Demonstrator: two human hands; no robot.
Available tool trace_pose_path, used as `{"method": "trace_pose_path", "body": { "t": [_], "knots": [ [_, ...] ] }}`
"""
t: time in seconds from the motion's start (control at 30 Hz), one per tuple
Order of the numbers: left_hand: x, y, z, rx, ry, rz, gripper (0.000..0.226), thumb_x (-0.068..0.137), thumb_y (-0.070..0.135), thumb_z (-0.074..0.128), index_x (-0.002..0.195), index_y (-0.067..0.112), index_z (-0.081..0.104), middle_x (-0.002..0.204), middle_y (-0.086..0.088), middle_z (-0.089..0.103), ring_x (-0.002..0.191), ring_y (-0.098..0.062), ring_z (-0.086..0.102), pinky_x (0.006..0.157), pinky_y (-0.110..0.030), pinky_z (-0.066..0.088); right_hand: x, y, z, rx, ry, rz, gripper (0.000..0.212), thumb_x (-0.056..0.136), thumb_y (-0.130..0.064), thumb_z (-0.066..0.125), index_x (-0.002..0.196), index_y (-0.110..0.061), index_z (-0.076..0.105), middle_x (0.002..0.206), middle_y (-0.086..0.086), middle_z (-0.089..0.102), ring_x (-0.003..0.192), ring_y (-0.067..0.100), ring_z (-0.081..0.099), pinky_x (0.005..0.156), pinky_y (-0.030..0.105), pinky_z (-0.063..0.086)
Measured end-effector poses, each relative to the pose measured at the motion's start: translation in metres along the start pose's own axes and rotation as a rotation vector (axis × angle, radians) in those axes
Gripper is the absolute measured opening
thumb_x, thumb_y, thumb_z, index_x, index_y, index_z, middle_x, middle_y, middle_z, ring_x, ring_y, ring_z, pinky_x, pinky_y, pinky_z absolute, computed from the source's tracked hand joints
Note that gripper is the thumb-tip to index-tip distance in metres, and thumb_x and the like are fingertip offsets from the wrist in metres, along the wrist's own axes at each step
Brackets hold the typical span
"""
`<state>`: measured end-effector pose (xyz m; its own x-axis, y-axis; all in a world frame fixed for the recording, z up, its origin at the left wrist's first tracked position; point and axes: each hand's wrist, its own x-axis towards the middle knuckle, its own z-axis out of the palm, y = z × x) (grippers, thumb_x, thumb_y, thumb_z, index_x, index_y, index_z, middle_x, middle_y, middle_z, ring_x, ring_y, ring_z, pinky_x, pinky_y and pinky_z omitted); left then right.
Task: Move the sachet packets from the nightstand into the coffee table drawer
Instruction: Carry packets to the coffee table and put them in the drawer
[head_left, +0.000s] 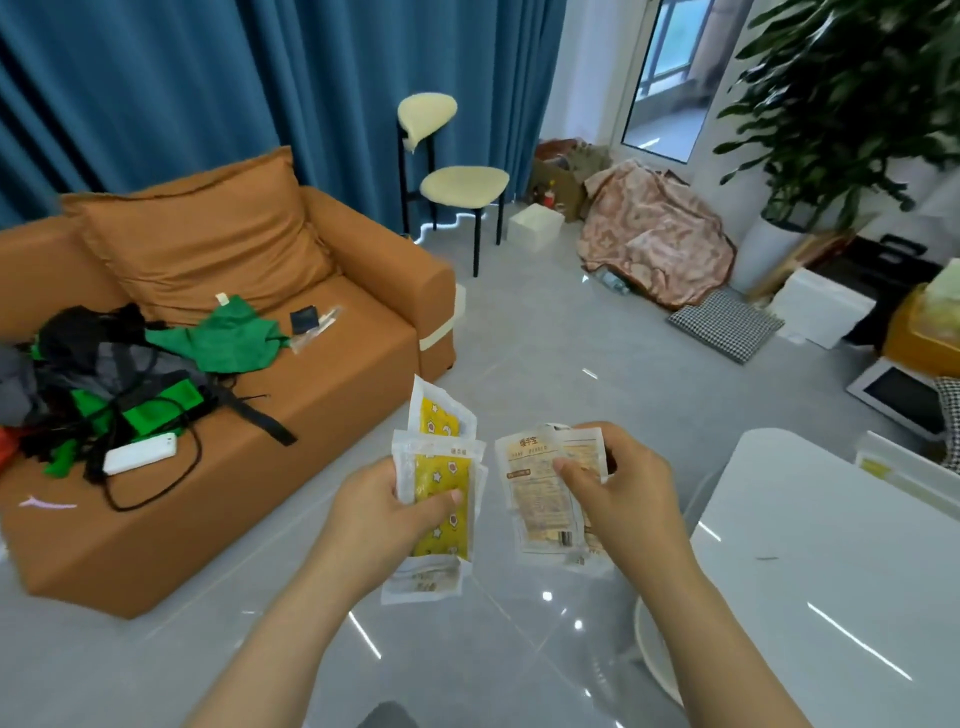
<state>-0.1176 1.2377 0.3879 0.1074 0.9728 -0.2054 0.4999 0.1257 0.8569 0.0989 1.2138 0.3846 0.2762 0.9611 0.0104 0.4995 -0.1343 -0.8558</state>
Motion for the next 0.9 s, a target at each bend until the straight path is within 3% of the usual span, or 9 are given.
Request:
{"method": "trace_pose_path", "body": {
  "t": [0.2,0.4,0.63,0.9],
  "knots": [
    [0.094,0.019,0.025,0.062,-0.143,0.022,0.006,0.077,0.026,0.076,0.083,0.026,0.072,0.079,0.01,0.074,0.07,0.001,0.068,0.066,-0.021,0.054,0.067,0.025,-0.008,-0.035,0.085,0.114,0.02,0.085,-0.019,0.067,0.087,-0.036,0.058,0.081,-0.016,0.067,0.074,-0.003,0.064,0.057,0.012,0.048],
    [0.201,0.049,0.035,0.113,-0.243,0.11,0.006,0.076,0.025,0.076,0.078,0.023,0.072,0.075,0.006,0.074,0.068,-0.003,0.068,0.065,-0.024,0.054,0.14,0.034,-0.014,-0.08,0.172,0.224,0.014,0.086,-0.019,0.067,0.09,-0.031,0.06,0.081,-0.013,0.068,0.074,0.0,0.064,0.061,0.016,0.051],
    [0.307,0.096,0.068,0.165,-0.417,0.2,0.006,0.077,0.025,0.076,0.076,0.024,0.07,0.073,0.007,0.072,0.065,0.003,0.065,0.056,-0.014,0.047,0.215,0.046,-0.029,-0.07,0.34,0.338,0.013,0.086,-0.019,0.067,0.096,-0.026,0.063,0.083,-0.014,0.068,0.077,0.0,0.064,0.064,0.019,0.052],
    [0.385,0.156,0.162,0.191,-0.565,0.256,0.009,0.078,0.021,0.076,0.075,0.026,0.069,0.069,0.008,0.069,0.054,0.01,0.06,0.044,-0.005,0.038,0.28,0.104,-0.091,-0.091,0.452,0.454,0.018,0.086,-0.023,0.067,0.103,-0.026,0.061,0.087,-0.013,0.067,0.082,0.005,0.063,0.075,0.029,0.055]
  ]
}}
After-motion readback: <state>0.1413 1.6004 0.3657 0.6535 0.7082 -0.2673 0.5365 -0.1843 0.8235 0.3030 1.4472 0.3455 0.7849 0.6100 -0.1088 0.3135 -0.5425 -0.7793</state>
